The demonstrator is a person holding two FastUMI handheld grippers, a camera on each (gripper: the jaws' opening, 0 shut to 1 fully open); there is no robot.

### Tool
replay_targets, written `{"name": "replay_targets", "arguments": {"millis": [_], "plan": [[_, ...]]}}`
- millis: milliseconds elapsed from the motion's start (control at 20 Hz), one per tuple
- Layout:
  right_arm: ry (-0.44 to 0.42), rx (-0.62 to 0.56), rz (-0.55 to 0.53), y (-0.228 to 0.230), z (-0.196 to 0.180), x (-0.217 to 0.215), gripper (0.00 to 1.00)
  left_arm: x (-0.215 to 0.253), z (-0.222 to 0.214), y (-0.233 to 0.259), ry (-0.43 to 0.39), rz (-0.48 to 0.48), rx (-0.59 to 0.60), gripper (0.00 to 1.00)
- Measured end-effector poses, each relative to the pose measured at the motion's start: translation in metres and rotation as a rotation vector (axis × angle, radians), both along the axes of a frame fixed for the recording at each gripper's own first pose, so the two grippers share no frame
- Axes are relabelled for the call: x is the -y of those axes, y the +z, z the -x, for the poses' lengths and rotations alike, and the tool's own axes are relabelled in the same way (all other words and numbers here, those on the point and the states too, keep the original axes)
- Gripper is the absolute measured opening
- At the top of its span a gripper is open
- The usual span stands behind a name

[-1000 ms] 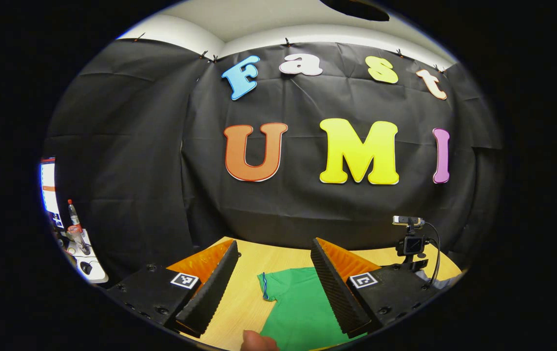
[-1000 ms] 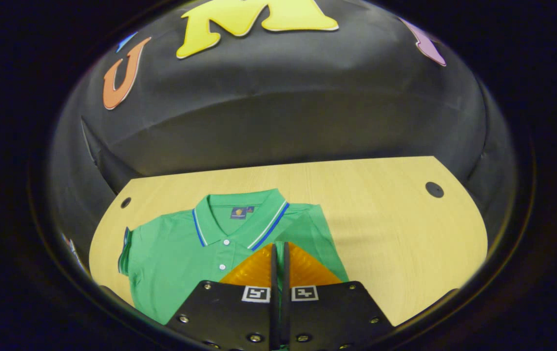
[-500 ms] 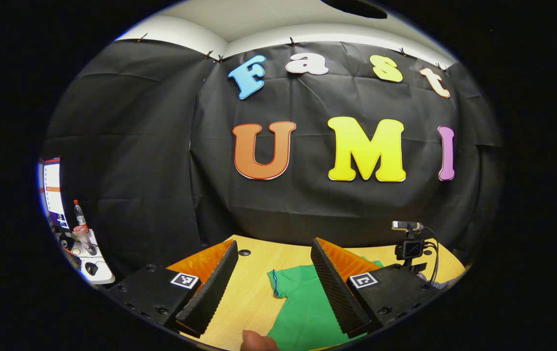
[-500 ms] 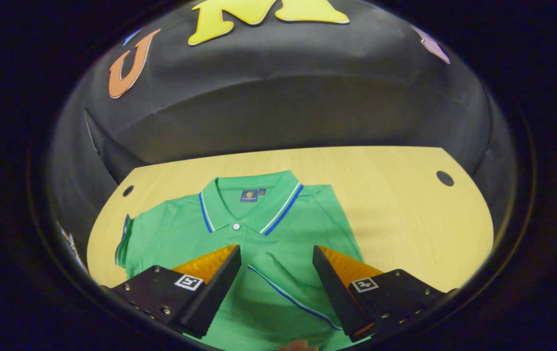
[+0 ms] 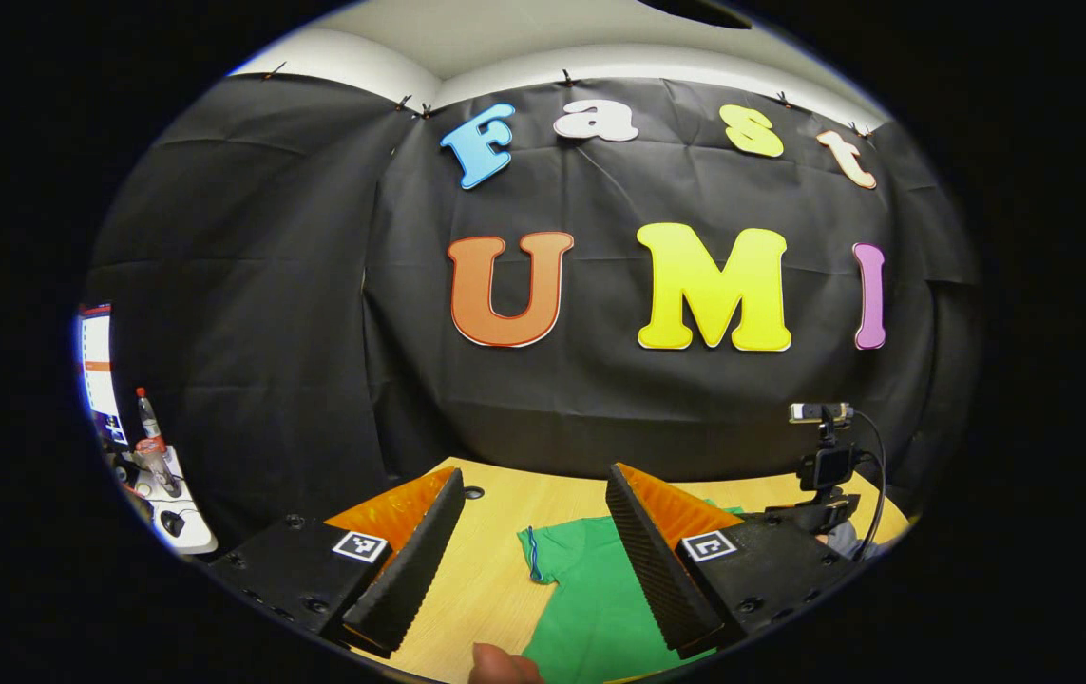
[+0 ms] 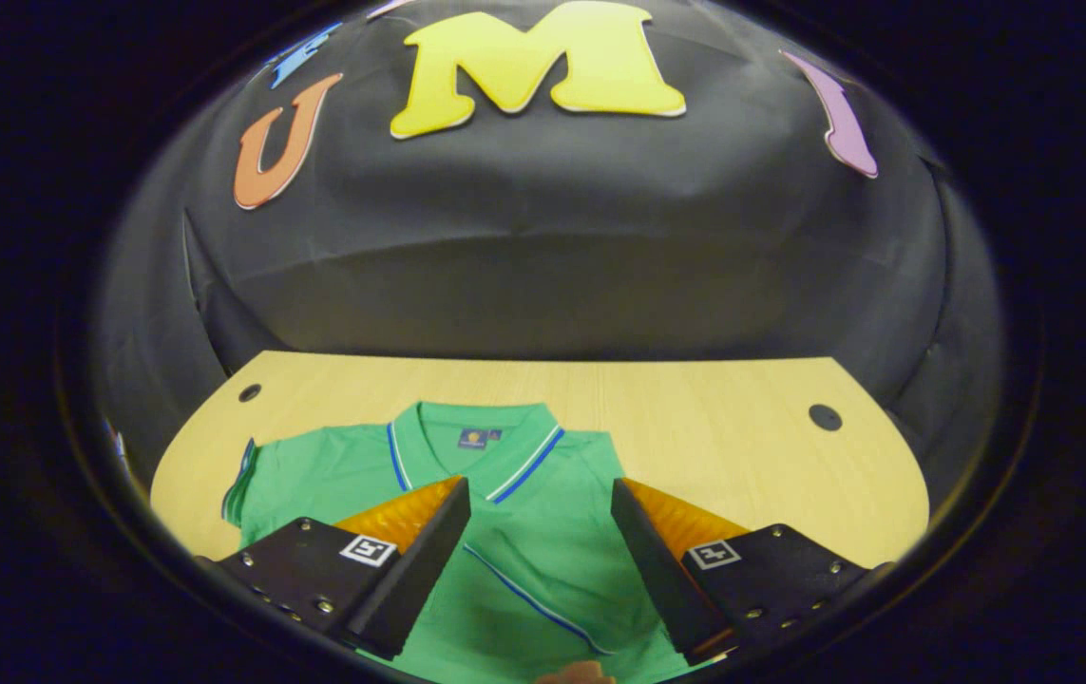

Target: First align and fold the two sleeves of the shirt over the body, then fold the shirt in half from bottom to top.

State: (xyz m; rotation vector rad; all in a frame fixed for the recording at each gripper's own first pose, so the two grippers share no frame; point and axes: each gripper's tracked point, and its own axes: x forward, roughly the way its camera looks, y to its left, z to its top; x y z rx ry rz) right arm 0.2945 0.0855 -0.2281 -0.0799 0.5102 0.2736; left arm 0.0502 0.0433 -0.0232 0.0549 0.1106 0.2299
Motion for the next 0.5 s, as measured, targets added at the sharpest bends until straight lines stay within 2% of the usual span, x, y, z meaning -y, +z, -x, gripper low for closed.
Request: {"name": "replay_targets", "arguments": {"millis": [500], "plan": [[-0.003, 0.221, -0.078, 0.110, 0.034, 0.021, 0.95, 0.006, -0.021, -0.015, -0.039, 0.000, -0.017, 0.96]]}}
